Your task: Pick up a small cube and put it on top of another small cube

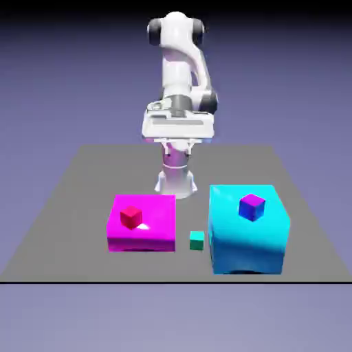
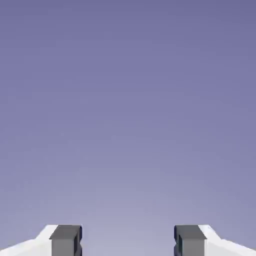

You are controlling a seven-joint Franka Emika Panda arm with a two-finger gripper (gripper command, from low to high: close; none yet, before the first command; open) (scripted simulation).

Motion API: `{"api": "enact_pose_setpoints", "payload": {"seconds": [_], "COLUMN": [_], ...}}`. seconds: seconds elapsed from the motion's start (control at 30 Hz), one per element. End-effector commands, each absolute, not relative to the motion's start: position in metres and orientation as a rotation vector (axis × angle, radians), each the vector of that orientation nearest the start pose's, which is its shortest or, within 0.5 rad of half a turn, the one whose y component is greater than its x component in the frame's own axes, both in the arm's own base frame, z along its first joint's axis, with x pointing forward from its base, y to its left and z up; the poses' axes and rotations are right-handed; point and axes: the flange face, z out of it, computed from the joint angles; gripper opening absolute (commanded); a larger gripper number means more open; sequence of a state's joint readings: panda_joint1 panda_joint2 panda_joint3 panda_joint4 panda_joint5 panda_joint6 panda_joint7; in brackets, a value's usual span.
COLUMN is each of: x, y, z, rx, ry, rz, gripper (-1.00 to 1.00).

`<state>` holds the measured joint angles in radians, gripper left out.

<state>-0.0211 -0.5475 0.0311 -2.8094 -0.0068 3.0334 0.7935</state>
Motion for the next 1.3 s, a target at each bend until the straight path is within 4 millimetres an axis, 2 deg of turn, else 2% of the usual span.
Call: {"api": "enact_pose_setpoints", "payload": {"seconds": [0.0, 0.33, 0.57, 0.7, 0.87, 1.0, 1.27], "x": [0.396, 0.441, 0.456, 0.458, 0.457, 0.455, 0.408], "y": [0.004, 0.002, 0.004, 0.008, 0.015, 0.021, 0.021], "z": [0.441, 0.338, 0.267, 0.234, 0.206, 0.194, 0.190], "rx": [-2.482, -2.403, -2.203, -2.038, -1.796, -1.581, -1.171], "ry": [1.070, 1.695, 2.109, 2.314, 2.529, 2.669, 2.838], "rz": [-0.980, -0.522, -0.167, 0.017, 0.219, 0.354, 0.266], "gripper": [0.00, 0.00, 0.00, 0.00, 0.00, 0.00, 0.00]}}
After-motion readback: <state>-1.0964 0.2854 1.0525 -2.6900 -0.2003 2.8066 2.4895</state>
